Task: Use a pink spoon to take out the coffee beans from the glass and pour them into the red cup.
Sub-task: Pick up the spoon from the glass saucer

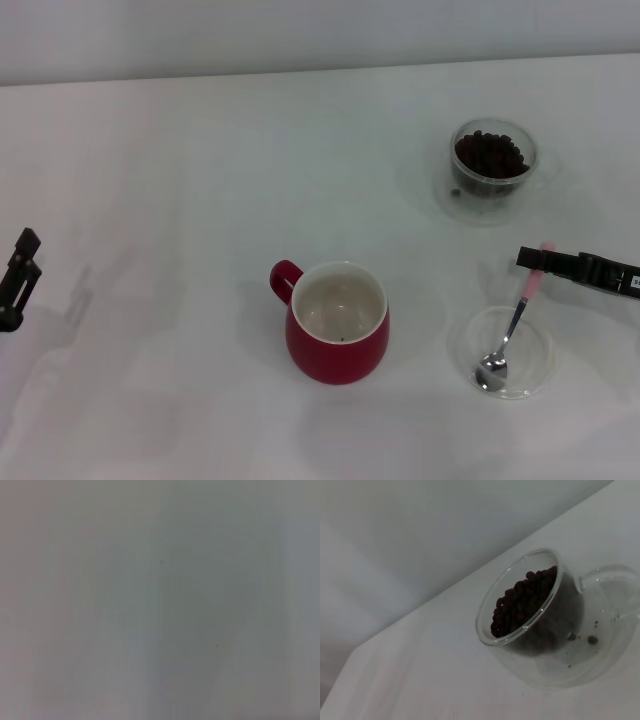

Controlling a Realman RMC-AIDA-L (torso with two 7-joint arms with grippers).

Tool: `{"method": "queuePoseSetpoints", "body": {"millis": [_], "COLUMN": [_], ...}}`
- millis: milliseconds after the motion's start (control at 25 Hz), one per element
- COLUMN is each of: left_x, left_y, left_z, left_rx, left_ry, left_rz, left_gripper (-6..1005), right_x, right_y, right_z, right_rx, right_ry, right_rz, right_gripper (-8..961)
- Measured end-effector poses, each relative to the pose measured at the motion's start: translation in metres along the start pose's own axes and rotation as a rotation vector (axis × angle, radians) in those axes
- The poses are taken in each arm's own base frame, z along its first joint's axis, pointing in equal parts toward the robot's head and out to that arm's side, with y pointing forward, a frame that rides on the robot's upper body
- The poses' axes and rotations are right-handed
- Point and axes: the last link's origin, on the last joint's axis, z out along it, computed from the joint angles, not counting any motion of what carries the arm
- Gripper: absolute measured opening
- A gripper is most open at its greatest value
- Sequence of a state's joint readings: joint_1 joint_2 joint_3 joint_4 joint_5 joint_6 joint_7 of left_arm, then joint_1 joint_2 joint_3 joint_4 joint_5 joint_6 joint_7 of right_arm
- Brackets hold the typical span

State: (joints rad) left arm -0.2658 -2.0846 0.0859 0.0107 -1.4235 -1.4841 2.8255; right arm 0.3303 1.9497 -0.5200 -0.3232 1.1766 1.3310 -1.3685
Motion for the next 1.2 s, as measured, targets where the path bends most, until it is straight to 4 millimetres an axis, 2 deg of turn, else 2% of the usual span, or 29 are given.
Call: {"method": "queuePoseSetpoints", "body": {"millis": [320, 640, 1200], "left_x": [0.0004, 0.0015, 0.0018], "left_y": [-0.0006, -0.0023, -0.0048], "left_z": [0.0018, 0.0035, 0.0071], "left_rx": [-0.002, -0.005, 0.004], "left_ry": [-0.001, 0.001, -0.002], "left_rz": [0.003, 0.010, 0.015], "left_gripper": [580, 580, 580], "right_x": [0.0018, 0.0023, -0.0072], "right_y": [-0.0002, 0.0002, 0.0053], "right_z": [0.0013, 0.0006, -0.0045], "right_rx": [0.004, -0.001, -0.041], "right_ry": [-0.001, -0.006, -0.032], "right_rz": [0.018, 0.027, 0.016], "right_gripper": [295, 178, 152]}}
